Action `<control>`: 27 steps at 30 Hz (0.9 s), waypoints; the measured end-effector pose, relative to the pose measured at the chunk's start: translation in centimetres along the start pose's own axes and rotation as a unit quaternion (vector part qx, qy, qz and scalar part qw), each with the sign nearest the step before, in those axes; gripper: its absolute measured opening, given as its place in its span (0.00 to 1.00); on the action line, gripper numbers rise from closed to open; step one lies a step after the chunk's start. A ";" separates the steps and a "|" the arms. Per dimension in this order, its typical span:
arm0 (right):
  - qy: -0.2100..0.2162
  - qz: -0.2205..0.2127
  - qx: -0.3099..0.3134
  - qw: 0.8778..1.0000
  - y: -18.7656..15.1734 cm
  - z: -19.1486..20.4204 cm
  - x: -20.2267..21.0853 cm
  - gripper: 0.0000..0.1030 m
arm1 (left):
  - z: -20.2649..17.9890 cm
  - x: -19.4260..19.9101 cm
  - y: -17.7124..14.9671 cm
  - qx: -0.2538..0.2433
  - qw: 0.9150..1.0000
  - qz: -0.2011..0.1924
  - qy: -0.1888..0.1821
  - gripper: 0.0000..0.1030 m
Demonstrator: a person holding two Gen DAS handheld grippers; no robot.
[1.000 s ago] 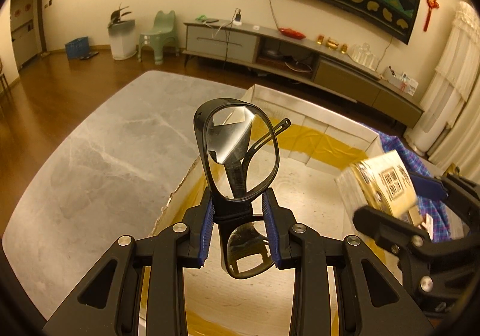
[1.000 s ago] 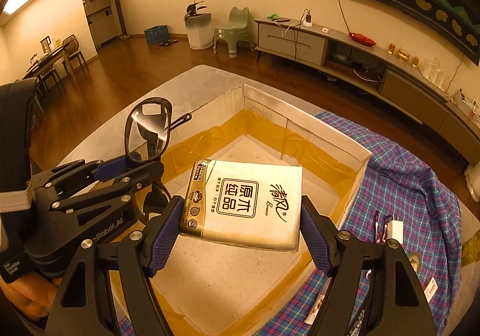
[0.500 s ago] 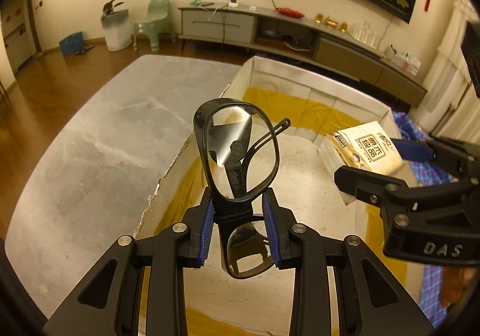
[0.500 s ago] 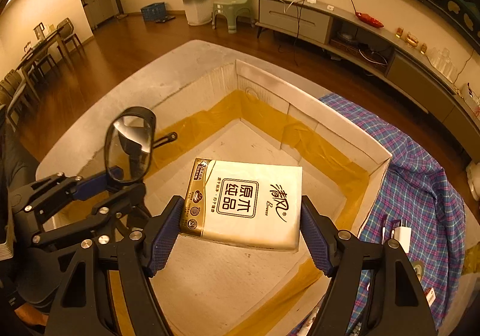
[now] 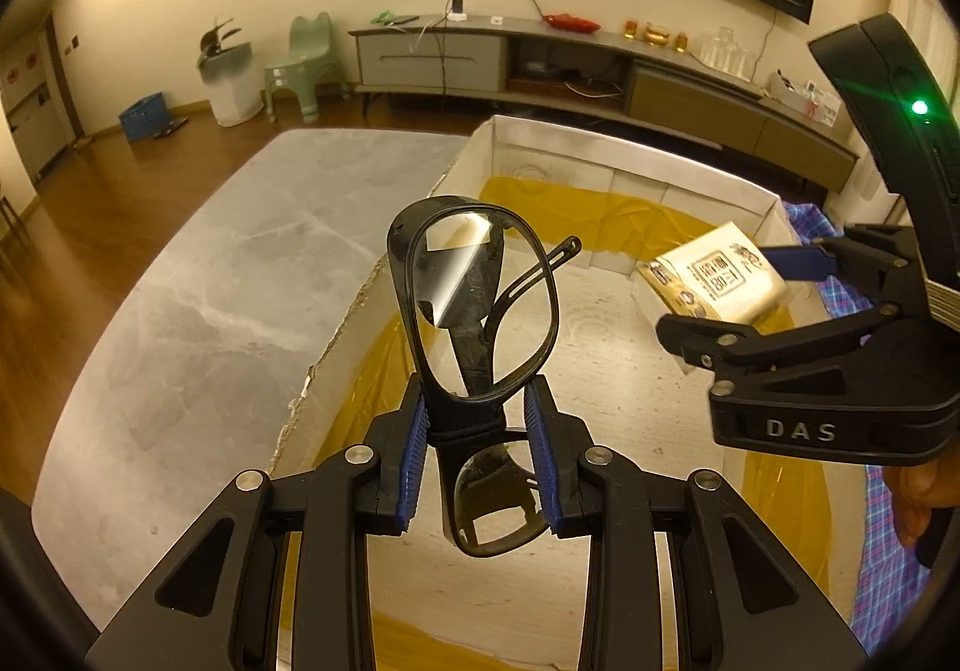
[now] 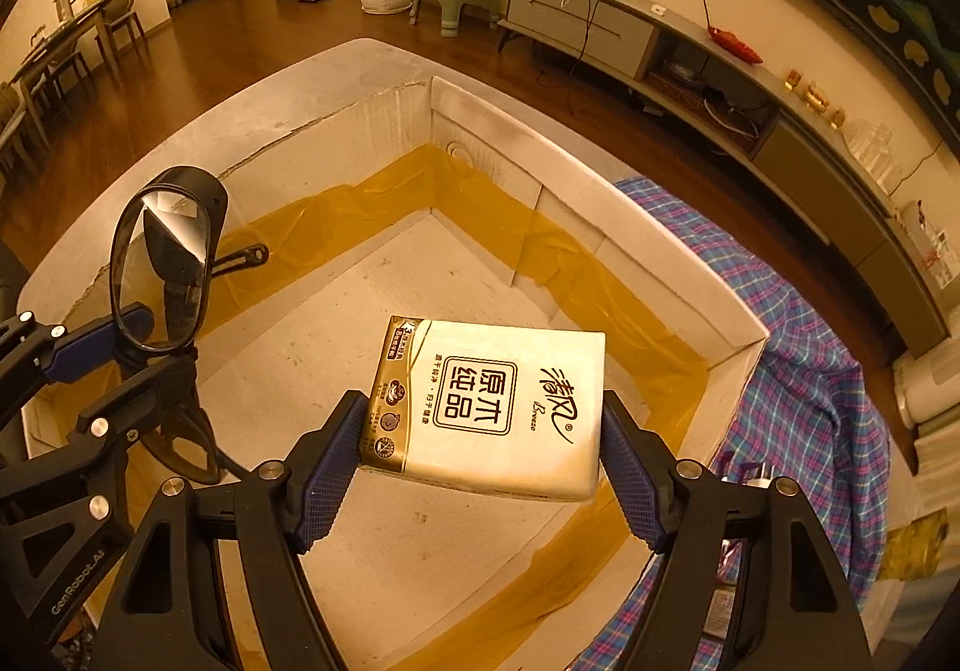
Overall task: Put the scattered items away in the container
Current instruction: 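Open the left tool over the box dropping the glasses while the right tool releases the tissue pack, then move both open tools back from the box to the items on the plaid cloth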
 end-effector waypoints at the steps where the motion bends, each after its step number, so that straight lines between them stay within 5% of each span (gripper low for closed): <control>1: -0.004 -0.001 0.003 1.000 0.1 0.1 0.0 0.74 | -0.1 0.0 0.0 -0.001 1.000 0.001 -0.001 0.31; 11: -0.044 -0.012 0.021 0.999 1.0 0.6 0.0 0.74 | -0.3 -0.1 -0.1 0.000 1.000 0.005 -0.002 0.32; 27: -0.045 -0.019 -0.028 0.998 1.1 -0.8 -0.2 0.74 | -0.1 -0.3 0.1 0.008 1.000 0.018 -0.019 0.32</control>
Point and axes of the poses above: each gripper's, at about its wrist camera, not at the fingertips, and x roughly against the way its jaws point, z to its left, y to its top, the point moved 2 cm from there along -x, roughly the way its jaws point, and after that the axes turned 11 degrees about x, right-handed, at the moved point
